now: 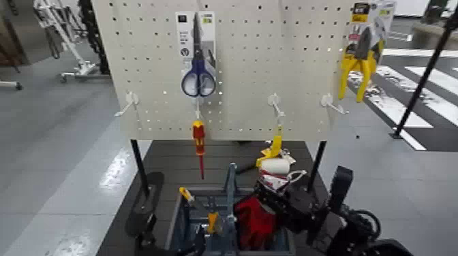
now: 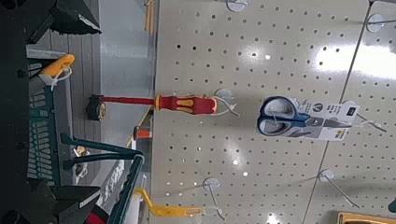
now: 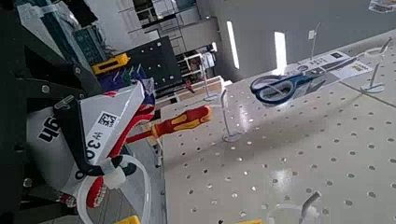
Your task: Put the red colored gloves into the crate.
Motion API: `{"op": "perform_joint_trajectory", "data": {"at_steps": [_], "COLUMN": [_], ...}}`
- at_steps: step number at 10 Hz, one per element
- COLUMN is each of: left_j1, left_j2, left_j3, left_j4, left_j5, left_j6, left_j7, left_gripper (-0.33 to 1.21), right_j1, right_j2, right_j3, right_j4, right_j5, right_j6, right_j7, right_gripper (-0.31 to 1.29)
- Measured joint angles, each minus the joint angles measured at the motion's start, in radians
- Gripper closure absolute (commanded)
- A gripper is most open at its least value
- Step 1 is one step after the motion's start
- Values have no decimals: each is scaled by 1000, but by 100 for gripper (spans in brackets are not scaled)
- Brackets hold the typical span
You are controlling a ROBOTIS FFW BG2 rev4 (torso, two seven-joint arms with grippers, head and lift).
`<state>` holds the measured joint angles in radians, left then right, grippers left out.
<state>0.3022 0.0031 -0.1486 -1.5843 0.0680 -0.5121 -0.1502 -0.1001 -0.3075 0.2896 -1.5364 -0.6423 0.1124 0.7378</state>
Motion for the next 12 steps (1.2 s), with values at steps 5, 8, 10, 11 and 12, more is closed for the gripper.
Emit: {"op": "perform_joint_trajectory", "data": {"at_steps": [5,8,10,11,12], "left_j1": [0,0,0,0,0], "left_j2": [0,0,0,0,0], "left_j3": [0,0,0,0,0], "left_j4": [0,0,0,0,0], "left_j5": [1,1,1,1,1], "left_j6": [0,-1,-2,-2,-3], "left_j7": [0,0,0,0,0], "left_gripper": [9,9,9,9,9], "right_j1": [-15,-15,-14,-14,-13], "right_j2": [-1,-2,0,0,0], "right_j3": [32,31,28,26,23], "right_j4": [64,71,71,67,62], "right_j5": [-5,-8,-19,-14,-2], "right_j6": [-17,1,32,38,43], "right_j7": [8,2,1,2,2], "right_gripper": [121,29,-3,-6,-6]}}
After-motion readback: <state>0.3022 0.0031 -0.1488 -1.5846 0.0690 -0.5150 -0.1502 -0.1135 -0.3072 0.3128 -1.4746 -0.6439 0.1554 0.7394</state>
